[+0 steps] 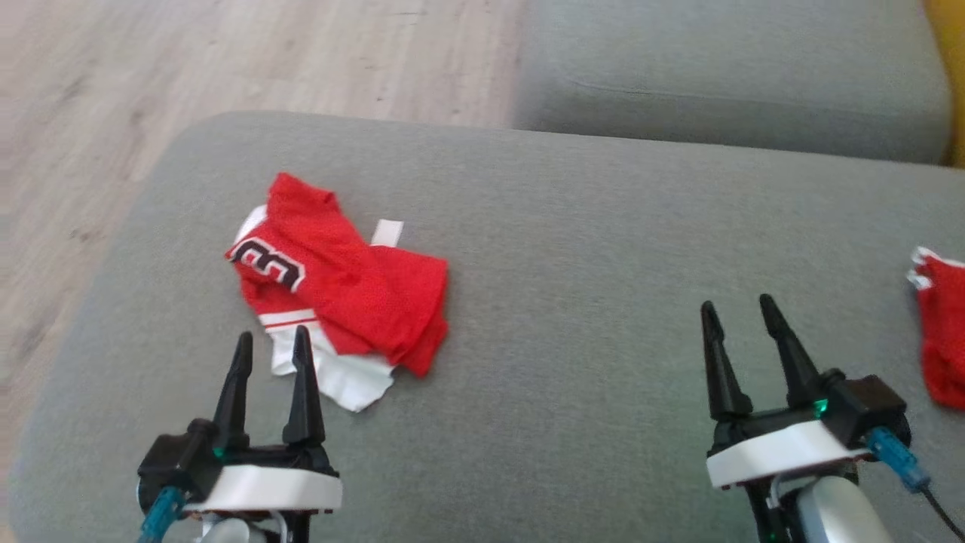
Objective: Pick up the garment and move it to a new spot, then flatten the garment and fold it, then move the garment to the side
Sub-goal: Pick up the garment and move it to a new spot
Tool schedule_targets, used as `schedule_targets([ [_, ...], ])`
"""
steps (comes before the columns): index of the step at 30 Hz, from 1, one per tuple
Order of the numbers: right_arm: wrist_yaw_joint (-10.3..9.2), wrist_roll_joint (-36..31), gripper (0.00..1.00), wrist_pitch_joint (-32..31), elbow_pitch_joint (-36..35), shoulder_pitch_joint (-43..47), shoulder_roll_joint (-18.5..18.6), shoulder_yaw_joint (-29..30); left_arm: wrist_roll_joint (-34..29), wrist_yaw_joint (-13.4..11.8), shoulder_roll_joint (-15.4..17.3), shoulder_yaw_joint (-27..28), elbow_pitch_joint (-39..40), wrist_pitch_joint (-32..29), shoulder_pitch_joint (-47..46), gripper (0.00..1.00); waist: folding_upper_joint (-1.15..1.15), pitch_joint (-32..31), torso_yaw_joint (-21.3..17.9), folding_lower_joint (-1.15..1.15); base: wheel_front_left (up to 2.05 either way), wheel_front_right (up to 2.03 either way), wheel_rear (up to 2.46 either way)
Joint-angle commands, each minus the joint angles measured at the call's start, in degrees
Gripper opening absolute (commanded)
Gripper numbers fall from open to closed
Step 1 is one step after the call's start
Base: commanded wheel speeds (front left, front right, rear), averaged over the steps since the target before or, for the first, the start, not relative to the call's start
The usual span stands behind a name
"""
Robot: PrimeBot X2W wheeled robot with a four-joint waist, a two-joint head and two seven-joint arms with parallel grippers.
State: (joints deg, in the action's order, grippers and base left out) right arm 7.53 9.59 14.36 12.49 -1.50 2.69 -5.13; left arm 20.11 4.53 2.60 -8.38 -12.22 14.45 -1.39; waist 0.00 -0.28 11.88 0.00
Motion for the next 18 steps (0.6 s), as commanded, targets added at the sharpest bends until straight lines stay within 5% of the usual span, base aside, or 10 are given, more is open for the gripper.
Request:
schedule_targets([
  [1,-0.04,0.59,1.00,0.63,-1.47,-1.28,0.19,-2.28,-0.87,-0.10,0.28,2.47,1.56,0.55,-2.67,1.00,0.00,-0.31,3.04,0.00,0.00,0.00,0.00],
  [18,-0.04,2.23,1.00,0.63,-1.03,0.06,0.19,-6.26,-2.26,0.85,0.28,4.10,1.20,0.55,-1.32,1.00,0.00,-1.38,11.70,0.00,0.00,0.00,0.00],
])
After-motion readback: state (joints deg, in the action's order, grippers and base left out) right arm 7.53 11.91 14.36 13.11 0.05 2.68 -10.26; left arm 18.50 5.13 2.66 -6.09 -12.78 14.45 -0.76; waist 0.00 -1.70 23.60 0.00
